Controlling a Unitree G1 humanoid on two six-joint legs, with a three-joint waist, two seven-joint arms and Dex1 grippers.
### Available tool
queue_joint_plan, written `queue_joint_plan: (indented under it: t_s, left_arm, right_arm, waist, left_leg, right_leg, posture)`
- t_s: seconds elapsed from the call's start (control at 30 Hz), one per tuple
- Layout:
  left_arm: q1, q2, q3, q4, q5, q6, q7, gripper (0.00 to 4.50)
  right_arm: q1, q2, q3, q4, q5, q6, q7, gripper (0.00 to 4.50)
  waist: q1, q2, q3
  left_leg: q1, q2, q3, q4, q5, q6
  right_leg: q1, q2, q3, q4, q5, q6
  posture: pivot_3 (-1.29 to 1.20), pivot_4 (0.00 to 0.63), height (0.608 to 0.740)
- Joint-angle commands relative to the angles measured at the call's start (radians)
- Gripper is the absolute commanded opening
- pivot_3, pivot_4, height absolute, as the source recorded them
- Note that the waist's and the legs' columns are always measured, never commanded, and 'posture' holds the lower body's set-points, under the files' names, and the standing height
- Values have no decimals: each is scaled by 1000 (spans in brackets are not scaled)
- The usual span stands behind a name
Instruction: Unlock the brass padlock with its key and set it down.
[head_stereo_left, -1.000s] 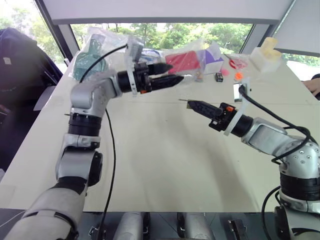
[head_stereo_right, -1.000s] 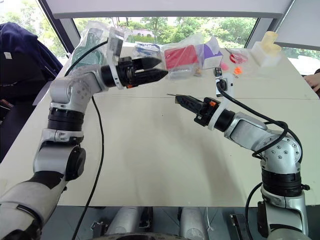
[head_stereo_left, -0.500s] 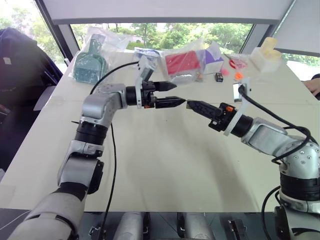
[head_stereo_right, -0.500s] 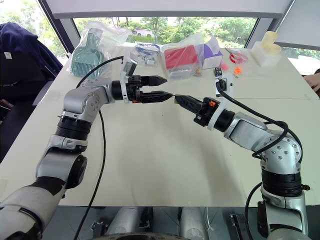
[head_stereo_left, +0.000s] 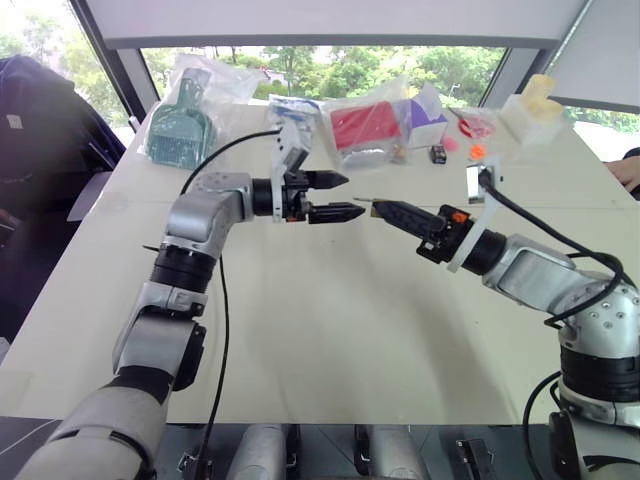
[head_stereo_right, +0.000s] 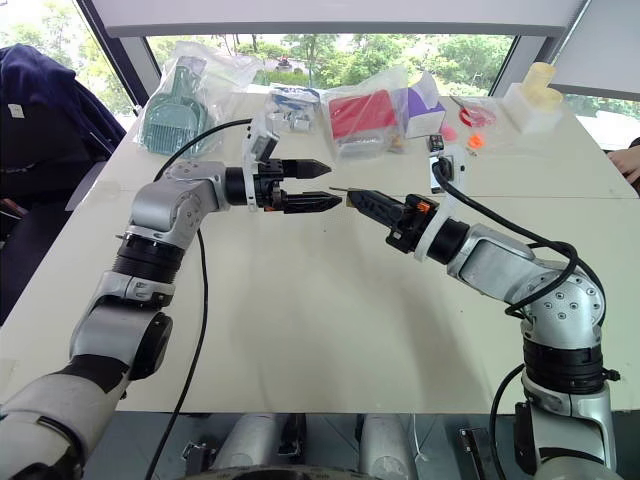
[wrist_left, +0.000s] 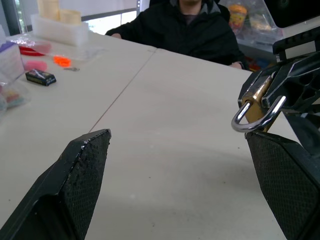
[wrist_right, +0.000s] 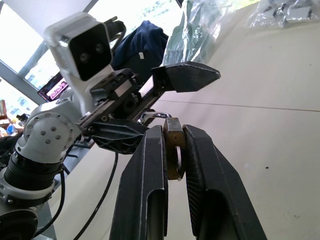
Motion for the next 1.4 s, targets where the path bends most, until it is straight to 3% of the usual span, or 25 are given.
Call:
queue_joint_plan:
  t_s: [0.03,0.17,0.27,0.7,1.4]
  left_arm:
    - [-12,38,30,-70,-84,99,-76,4456]
    - [-64,77,103,-79,-198,269,-92,4456]
    - [-100,58,146,-38,-210,279,-31,4456]
    - [-90,5,56,28,-97,109,-25,4456]
    - [-36,13,-4,10,-16,23,-55,4456]
  right_arm:
    - [-5,-9,-28,-31,16,-17,2,0]
    - [5,-14,-31,-24,8,-16,8,0]
    - [5,-12,-27,-24,6,-14,13,0]
    - [-9,-16,-22,-57,29,-13,14,0]
    - [-19,-13,-17,-66,71,-20,-1,0]
  waist:
    - [-2,0,0]
    - [-3,0,0]
    - [1,0,0]
    - [-1,0,0]
    - [0,0,0]
  left_leg:
    - [0,0,0,0,0,0]
    - [0,0,0,0,0,0]
    - [0,0,0,0,0,0]
    - [0,0,0,-1,0,0]
    - [0,0,0,-1,0,0]
  right_leg:
    - [0,0,0,0,0,0]
    - [0,0,0,0,0,0]
    - [0,0,0,0,0,0]
    - [0,0,0,0,0,0]
    - [-1,-1,0,0,-1,-2]
  posture:
    - [0,150,740]
    - [0,150,740]
    - [0,150,740]
    - [0,150,740]
    - [0,150,740]
